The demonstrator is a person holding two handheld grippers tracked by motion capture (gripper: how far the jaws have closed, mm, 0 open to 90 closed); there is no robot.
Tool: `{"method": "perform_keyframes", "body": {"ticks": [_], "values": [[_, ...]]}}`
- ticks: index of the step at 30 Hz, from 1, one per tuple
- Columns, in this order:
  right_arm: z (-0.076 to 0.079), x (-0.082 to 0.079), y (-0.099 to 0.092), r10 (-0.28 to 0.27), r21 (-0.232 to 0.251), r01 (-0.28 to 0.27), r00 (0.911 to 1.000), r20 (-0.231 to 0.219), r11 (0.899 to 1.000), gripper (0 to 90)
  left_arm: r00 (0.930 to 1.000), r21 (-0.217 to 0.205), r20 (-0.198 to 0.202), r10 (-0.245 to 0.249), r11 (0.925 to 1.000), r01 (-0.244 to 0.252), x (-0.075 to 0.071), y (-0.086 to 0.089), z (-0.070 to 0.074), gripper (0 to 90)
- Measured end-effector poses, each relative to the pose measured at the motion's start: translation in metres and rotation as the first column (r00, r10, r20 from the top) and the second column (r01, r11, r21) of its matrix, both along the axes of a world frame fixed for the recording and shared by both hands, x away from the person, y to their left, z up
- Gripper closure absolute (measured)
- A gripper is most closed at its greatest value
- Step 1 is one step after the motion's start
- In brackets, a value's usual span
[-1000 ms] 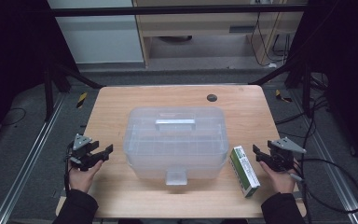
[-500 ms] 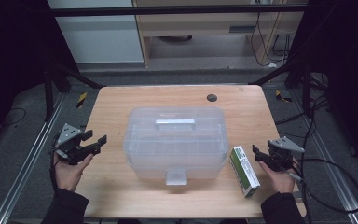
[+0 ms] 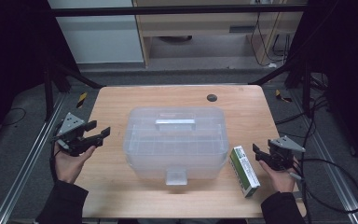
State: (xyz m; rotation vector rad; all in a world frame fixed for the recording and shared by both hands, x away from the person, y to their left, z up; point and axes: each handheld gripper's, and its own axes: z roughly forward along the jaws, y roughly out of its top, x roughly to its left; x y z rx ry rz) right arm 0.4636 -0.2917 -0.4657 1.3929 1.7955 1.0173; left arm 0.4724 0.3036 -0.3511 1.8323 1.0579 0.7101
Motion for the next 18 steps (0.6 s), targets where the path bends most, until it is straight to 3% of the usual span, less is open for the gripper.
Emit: {"method": "perform_keyframes", "body": {"ticks": [12, 18], "values": [[-0.001, -0.005, -0.001, 0.006, -0.003, -0.006, 1.0, -0.005, 1.0, 36.4, 0.9969, 0.055, 0.013, -0.077, 0.9956, 0.076, 0.004, -0.015, 0.016, 43.2], [-0.001, -0.005, 0.0, 0.011, -0.01, -0.011, 0.9999, -0.007, 1.0, 36.5, 0.9926, 0.124, 0.015, -0.12, 0.9853, 0.118, 0.004, -0.026, 0.025, 43.7]]}}
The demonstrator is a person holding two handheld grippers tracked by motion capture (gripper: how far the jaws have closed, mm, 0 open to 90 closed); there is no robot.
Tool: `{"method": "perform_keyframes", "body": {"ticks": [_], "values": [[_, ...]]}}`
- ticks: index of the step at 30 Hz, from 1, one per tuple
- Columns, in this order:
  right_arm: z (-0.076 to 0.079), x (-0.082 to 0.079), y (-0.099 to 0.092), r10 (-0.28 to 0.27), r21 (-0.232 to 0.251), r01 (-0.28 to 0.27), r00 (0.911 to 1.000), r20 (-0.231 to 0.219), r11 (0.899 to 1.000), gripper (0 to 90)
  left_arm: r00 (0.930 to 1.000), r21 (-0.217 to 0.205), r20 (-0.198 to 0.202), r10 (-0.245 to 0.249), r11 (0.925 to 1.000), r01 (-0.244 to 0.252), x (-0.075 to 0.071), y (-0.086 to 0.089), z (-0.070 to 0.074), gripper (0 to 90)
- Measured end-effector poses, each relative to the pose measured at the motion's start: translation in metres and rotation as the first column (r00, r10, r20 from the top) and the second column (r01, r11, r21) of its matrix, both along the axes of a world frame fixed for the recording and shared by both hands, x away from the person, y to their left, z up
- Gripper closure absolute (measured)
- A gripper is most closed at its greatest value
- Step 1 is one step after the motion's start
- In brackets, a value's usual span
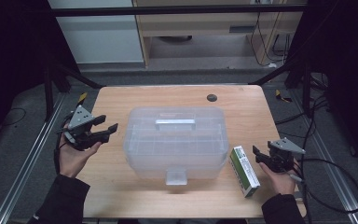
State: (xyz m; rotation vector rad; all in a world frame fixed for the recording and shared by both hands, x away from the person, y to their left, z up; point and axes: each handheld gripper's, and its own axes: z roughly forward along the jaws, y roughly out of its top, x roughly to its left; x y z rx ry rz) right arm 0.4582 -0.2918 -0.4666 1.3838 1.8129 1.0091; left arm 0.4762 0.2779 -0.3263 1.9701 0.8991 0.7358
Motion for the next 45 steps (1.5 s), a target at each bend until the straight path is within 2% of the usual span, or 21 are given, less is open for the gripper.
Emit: {"method": "perform_keyframes", "body": {"ticks": [1, 6, 13, 17, 20, 21, 26, 29, 30, 35, 36, 37, 39, 45], "values": [[0.0, 0.0, 0.0, 0.0, -0.001, 0.0, 1.0, -0.001, 1.0, 36.5, 1.0, 0.015, 0.002, -0.007, 0.9999, 0.007, 0.0, -0.003, 0.003, 43.8], [0.0, -0.001, -0.001, 0.0, -0.002, 0.0, 1.0, 0.003, 1.0, 36.4, 0.9994, 0.033, 0.009, -0.033, 0.9989, 0.032, -0.001, -0.01, 0.011, 44.6], [0.0, 0.0, 0.0, 0.002, -0.007, -0.002, 1.0, -0.004, 1.0, 36.4, 0.9973, 0.094, 0.014, -0.072, 0.9931, 0.07, 0.002, -0.023, 0.021, 44.7], [-0.001, -0.001, 0.0, 0.003, -0.011, -0.004, 1.0, -0.007, 1.0, 36.5, 0.9947, 0.131, 0.02, -0.101, 0.9866, 0.098, 0.002, -0.033, 0.028, 45.1], [-0.001, -0.001, 0.0, 0.002, -0.016, -0.002, 1.0, -0.007, 1.0, 36.7, 0.9932, 0.142, 0.024, -0.114, 0.9838, 0.11, 0.002, -0.039, 0.031, 45.4], [-0.001, -0.001, 0.0, 0.003, -0.02, -0.003, 1.0, -0.007, 1.0, 36.7, 0.9903, 0.164, 0.031, -0.136, 0.978, 0.129, 0.003, -0.043, 0.033, 45.4], [-0.002, -0.002, 0.0, 0.006, -0.017, -0.006, 1.0, -0.004, 1.0, 37.0, 0.9876, 0.184, 0.024, -0.155, 0.9717, 0.148, 0.002, -0.053, 0.037, 45.1], [-0.004, -0.001, 0.0, 0.01, -0.026, -0.01, 0.9999, -0.012, 1.0, 37.2, 0.985, 0.229, 0.025, -0.171, 0.9601, 0.16, 0.002, -0.064, 0.04, 44.7], [-0.004, -0.001, 0.0, 0.01, -0.026, -0.01, 0.9999, -0.012, 1.0, 37.2, 0.985, 0.229, 0.025, -0.171, 0.9601, 0.16, 0.002, -0.064, 0.04, 44.5], [-0.002, -0.001, 0.0, 0.005, -0.029, -0.005, 1.0, -0.001, 1.0, 37.3, 0.9774, 0.304, 0.031, -0.209, 0.9334, 0.19, 0.003, -0.081, 0.043, 43.8], [-0.002, -0.001, 0.0, 0.005, -0.027, -0.005, 1.0, -0.001, 1.0, 37.3, 0.9768, 0.313, 0.031, -0.212, 0.9303, 0.192, 0.003, -0.083, 0.043, 43.7], [-0.002, -0.001, 0.0, 0.005, -0.027, -0.005, 1.0, -0.001, 1.0, 37.3, 0.9768, 0.313, 0.031, -0.212, 0.9303, 0.192, 0.003, -0.083, 0.043, 43.4], [-0.002, -0.001, 0.0, 0.003, -0.028, -0.003, 1.0, 0.0, 1.0, 37.2, 0.975, 0.34, 0.034, -0.22, 0.9198, 0.196, 0.004, -0.087, 0.043, 42.8], [-0.003, 0.0, 0.0, 0.006, -0.031, -0.006, 1.0, -0.005, 1.0, 37.2, 0.9703, 0.38, 0.041, -0.239, 0.902, 0.206, 0.002, -0.094, 0.045, 42.1]]}}
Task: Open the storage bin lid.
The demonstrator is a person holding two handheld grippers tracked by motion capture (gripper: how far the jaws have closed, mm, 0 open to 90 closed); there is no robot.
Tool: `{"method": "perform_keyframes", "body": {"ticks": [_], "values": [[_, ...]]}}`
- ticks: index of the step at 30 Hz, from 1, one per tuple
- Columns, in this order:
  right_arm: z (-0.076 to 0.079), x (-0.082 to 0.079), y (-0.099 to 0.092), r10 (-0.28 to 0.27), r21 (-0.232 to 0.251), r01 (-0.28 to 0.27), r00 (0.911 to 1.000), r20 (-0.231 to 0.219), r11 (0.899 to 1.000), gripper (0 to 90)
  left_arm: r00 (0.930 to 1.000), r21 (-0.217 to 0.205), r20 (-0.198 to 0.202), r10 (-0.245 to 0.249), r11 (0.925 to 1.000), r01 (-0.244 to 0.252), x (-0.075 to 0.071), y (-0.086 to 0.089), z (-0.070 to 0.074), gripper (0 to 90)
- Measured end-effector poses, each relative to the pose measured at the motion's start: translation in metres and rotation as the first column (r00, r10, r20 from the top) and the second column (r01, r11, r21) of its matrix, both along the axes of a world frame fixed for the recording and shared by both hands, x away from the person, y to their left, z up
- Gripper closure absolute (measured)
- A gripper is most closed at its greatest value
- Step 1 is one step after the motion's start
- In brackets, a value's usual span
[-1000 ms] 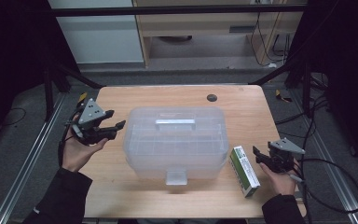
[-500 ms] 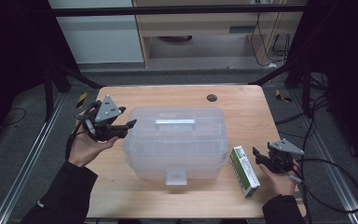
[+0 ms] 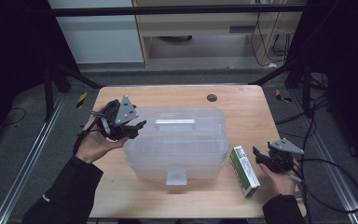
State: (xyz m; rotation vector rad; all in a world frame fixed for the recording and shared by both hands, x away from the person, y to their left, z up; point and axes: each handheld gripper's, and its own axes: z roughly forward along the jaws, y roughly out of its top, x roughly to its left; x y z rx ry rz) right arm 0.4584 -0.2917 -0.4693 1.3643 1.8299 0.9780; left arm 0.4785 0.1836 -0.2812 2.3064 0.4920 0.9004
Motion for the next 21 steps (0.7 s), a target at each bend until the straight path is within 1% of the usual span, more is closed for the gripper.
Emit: {"method": "perform_keyframes", "body": {"ticks": [1, 2, 3, 4, 9, 13, 14, 17, 20, 21], "values": [[0.0, 0.0, 0.0, -0.001, -0.002, 0.001, 1.0, -0.001, 1.0, 37.1, 1.0, 0.009, 0.002, -0.002, 1.0, 0.002, -0.001, -0.001, 0.0, 42.0], [0.001, 0.0, 0.001, 0.0, -0.003, 0.0, 1.0, -0.001, 1.0, 37.1, 1.0, 0.028, 0.003, -0.008, 0.9996, 0.008, -0.002, -0.003, -0.001, 41.6], [0.001, 0.0, 0.001, 0.0, -0.003, 0.0, 1.0, -0.001, 1.0, 37.1, 1.0, 0.028, 0.003, -0.008, 0.9996, 0.008, -0.002, -0.003, -0.001, 41.3], [0.001, 0.0, 0.001, -0.001, 0.001, 0.001, 1.0, 0.001, 1.0, 37.0, 0.9999, 0.048, 0.009, -0.013, 0.9988, 0.012, -0.002, -0.005, -0.002, 41.1], [0.001, 0.001, 0.001, 0.0, -0.004, 0.0, 1.0, -0.006, 1.0, 37.0, 0.9993, 0.084, 0.014, -0.035, 0.9959, 0.033, -0.005, -0.013, -0.003, 40.8], [0.0, 0.001, 0.001, 0.001, -0.003, -0.001, 1.0, -0.009, 1.0, 36.9, 0.9987, 0.117, 0.016, -0.049, 0.992, 0.047, -0.007, -0.021, -0.003, 40.8], [0.0, 0.001, 0.001, 0.002, -0.003, -0.002, 1.0, -0.009, 1.0, 36.8, 0.9982, 0.133, 0.019, -0.057, 0.9897, 0.054, -0.007, -0.023, -0.002, 40.8], [0.0, 0.001, 0.001, 0.002, -0.006, -0.002, 0.9999, -0.011, 1.0, 36.8, 0.9975, 0.149, 0.02, -0.068, 0.9868, 0.064, -0.009, -0.027, -0.002, 40.8], [0.0, 0.001, 0.001, 0.003, -0.01, -0.003, 0.9999, -0.016, 1.0, 36.7, 0.997, 0.182, 0.017, -0.075, 0.9808, 0.071, -0.011, -0.031, -0.003, 40.9], [0.0, 0.001, 0.001, 0.003, -0.01, -0.003, 0.9999, -0.016, 1.0, 36.7, 0.997, 0.182, 0.017, -0.075, 0.9808, 0.071, -0.011, -0.031, -0.003, 40.9]]}}
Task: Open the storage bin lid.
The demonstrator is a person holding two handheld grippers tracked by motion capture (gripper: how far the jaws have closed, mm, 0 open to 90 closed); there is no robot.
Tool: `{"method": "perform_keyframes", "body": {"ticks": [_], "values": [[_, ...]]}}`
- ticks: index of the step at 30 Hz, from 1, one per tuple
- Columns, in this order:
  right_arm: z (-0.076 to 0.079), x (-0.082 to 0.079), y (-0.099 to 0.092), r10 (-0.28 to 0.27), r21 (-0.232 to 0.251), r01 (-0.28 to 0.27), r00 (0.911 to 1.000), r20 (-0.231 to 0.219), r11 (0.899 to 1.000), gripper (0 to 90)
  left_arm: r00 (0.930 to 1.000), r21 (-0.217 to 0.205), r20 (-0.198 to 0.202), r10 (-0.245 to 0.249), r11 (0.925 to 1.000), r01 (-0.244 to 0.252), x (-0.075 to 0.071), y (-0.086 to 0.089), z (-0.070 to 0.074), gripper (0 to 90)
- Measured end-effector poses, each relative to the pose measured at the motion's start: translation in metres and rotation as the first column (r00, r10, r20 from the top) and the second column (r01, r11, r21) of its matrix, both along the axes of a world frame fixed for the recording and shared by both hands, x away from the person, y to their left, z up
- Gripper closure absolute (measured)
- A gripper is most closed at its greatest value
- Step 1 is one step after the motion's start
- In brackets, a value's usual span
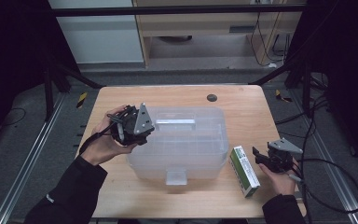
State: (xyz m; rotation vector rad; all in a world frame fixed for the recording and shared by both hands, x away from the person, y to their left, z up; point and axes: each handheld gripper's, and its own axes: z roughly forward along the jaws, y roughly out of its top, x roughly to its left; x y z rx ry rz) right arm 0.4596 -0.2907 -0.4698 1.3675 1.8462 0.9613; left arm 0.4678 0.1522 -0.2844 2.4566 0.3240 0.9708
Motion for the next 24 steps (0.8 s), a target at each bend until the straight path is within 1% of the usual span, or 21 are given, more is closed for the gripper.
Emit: {"method": "perform_keyframes", "body": {"ticks": [3, 4, 6, 10, 11, 13, 16, 17, 19, 21, 24], "values": [[0.0, 0.0, 0.0, 0.0, -0.003, 0.0, 1.0, -0.001, 1.0, 36.7, 1.0, 0.025, 0.006, -0.005, 0.9997, 0.005, -0.001, -0.005, -0.001, 41.1], [0.0, 0.0, 0.0, 0.0, -0.003, 0.0, 1.0, -0.002, 1.0, 36.7, 0.9998, 0.024, 0.0, -0.018, 0.9996, 0.018, -0.001, -0.007, -0.002, 41.2], [-0.001, 0.0, 0.001, 0.001, -0.003, -0.001, 1.0, -0.005, 1.0, 36.7, 0.9997, 0.037, 0.004, -0.022, 0.9991, 0.022, -0.001, -0.01, -0.003, 41.5], [-0.001, 0.0, 0.0, 0.0, -0.003, 0.0, 1.0, -0.006, 1.0, 36.7, 0.9996, 0.065, 0.018, -0.021, 0.9977, 0.02, 0.001, -0.017, -0.004, 41.9], [-0.001, 0.0, 0.0, 0.0, -0.004, 0.0, 1.0, -0.007, 1.0, 36.7, 0.9997, 0.079, 0.022, -0.011, 0.9968, 0.009, 0.001, -0.018, -0.004, 42.2], [-0.001, 0.001, 0.0, 0.0, -0.004, 0.0, 1.0, -0.009, 1.0, 36.7, 0.9997, 0.086, 0.023, -0.008, 0.9963, 0.006, 0.002, -0.021, -0.005, 42.4], [-0.001, 0.001, 0.001, 0.0, -0.004, 0.0, 0.9999, -0.011, 1.0, 36.7, 0.9995, 0.104, 0.027, -0.014, 0.9946, 0.011, 0.004, -0.025, -0.007, 42.8], [-0.001, 0.001, 0.001, 0.0, -0.005, 0.0, 0.9999, -0.011, 1.0, 36.7, 0.9995, 0.116, 0.026, -0.018, 0.9931, 0.015, 0.005, -0.026, -0.007, 43.0], [-0.002, 0.001, 0.001, 0.001, -0.005, -0.001, 0.9999, -0.011, 1.0, 36.7, 0.9995, 0.122, 0.025, -0.021, 0.9924, 0.018, 0.005, -0.028, -0.008, 43.0], [-0.002, 0.001, 0.001, 0.003, -0.005, -0.003, 0.9999, -0.011, 1.0, 36.7, 0.9992, 0.141, 0.028, -0.03, 0.9897, 0.025, 0.006, -0.032, -0.011, 43.1], [-0.002, 0.001, 0.001, 0.003, -0.004, -0.003, 0.9999, -0.014, 1.0, 36.7, 0.9988, 0.153, 0.034, -0.035, 0.9878, 0.03, 0.007, -0.036, -0.012, 43.7]]}}
